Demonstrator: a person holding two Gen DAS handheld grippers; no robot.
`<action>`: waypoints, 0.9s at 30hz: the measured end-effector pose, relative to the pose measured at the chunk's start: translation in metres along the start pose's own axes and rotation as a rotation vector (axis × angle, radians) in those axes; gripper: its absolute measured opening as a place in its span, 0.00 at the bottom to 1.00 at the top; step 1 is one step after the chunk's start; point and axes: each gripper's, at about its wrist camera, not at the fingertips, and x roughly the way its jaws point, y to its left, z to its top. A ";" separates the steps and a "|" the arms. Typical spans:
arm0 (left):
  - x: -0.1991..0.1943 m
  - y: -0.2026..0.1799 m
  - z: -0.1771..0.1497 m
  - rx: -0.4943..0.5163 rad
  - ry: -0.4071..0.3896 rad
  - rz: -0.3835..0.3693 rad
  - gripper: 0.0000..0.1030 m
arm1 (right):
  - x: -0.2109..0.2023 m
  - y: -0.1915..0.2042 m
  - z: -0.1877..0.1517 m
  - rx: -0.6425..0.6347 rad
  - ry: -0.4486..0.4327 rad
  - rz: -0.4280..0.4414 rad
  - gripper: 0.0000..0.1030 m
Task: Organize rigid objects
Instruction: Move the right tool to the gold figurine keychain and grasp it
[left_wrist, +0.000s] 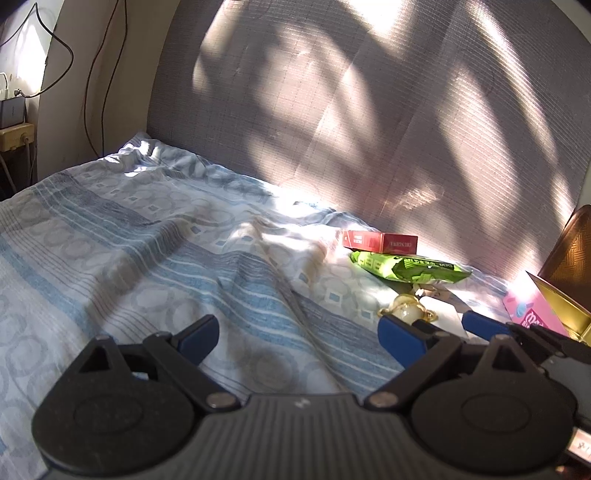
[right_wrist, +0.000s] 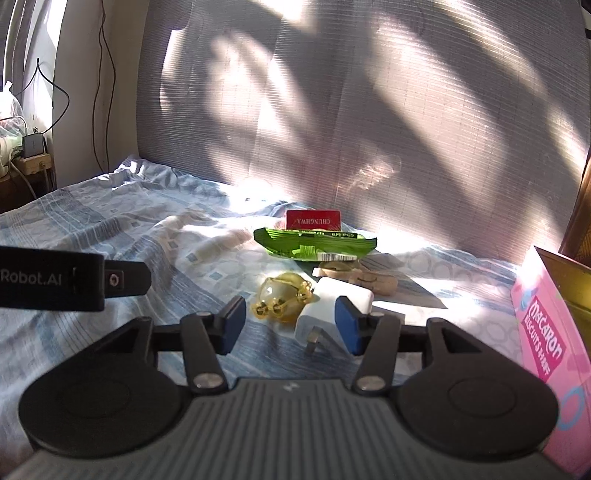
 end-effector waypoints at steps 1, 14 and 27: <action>0.000 -0.001 0.000 0.000 0.001 -0.002 0.93 | 0.005 0.000 0.002 -0.012 0.002 0.001 0.56; 0.002 -0.006 -0.002 0.026 0.009 -0.017 0.93 | 0.038 0.025 0.005 -0.276 0.057 -0.018 0.55; 0.002 -0.002 0.000 -0.002 0.018 -0.026 0.93 | 0.035 0.001 0.004 -0.119 0.120 0.075 0.36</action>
